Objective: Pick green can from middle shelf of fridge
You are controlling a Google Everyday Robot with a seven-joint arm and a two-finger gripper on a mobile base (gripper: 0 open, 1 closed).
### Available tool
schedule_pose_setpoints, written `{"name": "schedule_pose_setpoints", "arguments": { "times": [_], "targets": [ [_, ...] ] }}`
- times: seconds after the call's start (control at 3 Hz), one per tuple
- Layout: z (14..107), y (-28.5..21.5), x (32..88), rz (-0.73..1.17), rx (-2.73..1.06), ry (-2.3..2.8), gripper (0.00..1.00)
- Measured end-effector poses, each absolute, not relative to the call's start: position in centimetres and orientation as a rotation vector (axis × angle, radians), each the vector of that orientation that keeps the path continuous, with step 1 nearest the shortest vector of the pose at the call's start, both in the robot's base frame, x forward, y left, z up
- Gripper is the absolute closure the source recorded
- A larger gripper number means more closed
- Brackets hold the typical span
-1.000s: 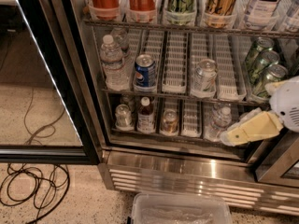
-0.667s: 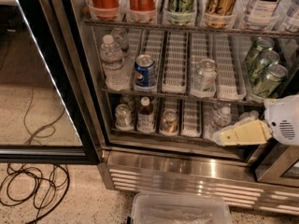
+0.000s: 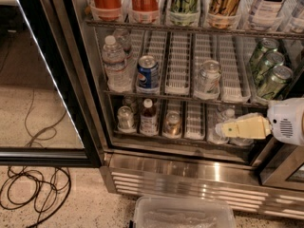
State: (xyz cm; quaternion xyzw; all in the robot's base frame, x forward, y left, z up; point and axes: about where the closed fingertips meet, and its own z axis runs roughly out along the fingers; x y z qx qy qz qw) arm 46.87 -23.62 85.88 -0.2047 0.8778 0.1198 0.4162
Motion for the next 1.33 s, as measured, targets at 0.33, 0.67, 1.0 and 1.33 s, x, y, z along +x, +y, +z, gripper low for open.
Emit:
{"name": "schedule_pose_setpoints", "arguments": {
  "times": [0.33,0.67,1.0,1.33],
  "targets": [
    [85.2,-24.2,48.8,0.306,-0.44,2.167,0.0],
    [84.3,-25.3,51.3,0.287,-0.324,2.097,0.0],
    [84.8,-25.7,52.9,0.23,-0.262,2.015,0.0],
    [84.8,-25.7,52.9,0.23,-0.262,2.014,0.02]
  ]
}}
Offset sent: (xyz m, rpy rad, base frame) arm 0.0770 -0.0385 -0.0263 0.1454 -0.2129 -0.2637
